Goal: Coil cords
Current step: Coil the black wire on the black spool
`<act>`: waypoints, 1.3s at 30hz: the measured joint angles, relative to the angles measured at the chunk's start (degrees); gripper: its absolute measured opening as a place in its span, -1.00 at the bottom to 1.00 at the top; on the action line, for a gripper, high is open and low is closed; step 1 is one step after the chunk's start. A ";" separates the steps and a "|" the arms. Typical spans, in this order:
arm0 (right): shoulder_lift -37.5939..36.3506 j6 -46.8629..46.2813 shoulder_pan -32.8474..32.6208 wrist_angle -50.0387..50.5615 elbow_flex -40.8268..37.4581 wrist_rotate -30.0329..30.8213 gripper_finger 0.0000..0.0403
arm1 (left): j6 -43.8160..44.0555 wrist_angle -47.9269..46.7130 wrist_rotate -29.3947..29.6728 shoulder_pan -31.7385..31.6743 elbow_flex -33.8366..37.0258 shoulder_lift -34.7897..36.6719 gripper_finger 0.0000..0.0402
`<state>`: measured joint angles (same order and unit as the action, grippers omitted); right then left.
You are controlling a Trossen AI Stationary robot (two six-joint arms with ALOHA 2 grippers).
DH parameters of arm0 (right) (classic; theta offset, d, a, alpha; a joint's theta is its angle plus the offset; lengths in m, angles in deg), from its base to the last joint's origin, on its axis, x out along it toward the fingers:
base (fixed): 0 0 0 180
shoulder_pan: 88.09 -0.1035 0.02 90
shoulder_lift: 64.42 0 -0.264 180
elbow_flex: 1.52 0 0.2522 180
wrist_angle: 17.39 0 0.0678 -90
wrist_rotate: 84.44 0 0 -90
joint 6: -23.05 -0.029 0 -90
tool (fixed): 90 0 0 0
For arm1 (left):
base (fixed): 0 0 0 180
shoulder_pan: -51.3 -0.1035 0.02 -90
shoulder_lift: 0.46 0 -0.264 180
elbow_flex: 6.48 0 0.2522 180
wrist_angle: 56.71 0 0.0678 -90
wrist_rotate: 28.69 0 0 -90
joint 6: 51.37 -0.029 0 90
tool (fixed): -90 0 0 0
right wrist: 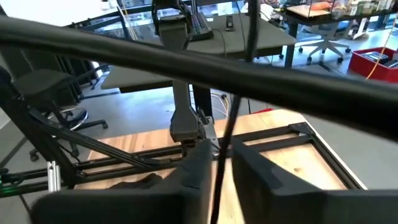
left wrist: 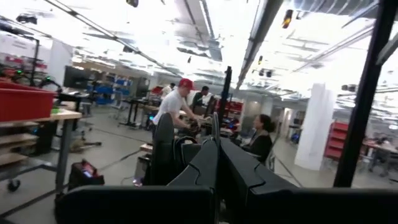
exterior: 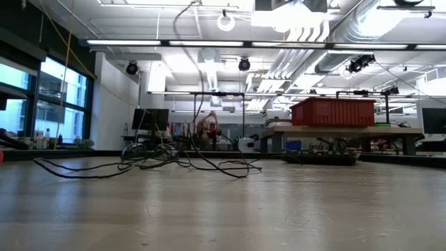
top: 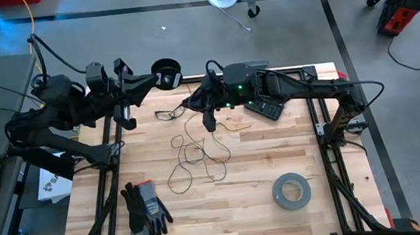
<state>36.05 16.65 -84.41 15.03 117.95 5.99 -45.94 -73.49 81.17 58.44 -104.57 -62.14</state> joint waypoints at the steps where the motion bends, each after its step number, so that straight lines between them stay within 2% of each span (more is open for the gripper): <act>1: 0.00 0.36 0.01 -0.03 0.00 -0.02 -0.67 | 0.00 -0.03 -0.19 0.00 0.00 -0.08 -1.00; 7: -0.33 2.03 0.02 -0.05 -0.02 -0.95 -0.44 | 0.33 -0.05 -0.37 0.00 0.00 1.13 -1.00; 12: -1.47 6.55 0.02 0.37 -0.02 -2.70 -0.44 | -0.93 -0.70 -1.91 0.00 0.00 4.28 -1.00; 18: -3.03 5.15 1.15 -0.07 -0.02 -2.38 -0.44 | 1.10 -5.77 -1.37 0.00 -0.02 7.57 -1.00; 31: -3.07 1.62 1.96 -4.22 -0.02 -7.56 -0.44 | 1.59 -3.76 -1.59 -0.11 -0.02 3.68 -1.00; 39: -3.06 0.84 1.96 -3.83 -0.02 -7.91 -0.44 | 1.97 -2.99 -1.86 -0.90 -0.02 3.12 -1.00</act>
<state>32.99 17.48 -82.44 11.20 117.93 -1.92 -43.97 -76.48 79.31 57.54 -104.60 -59.02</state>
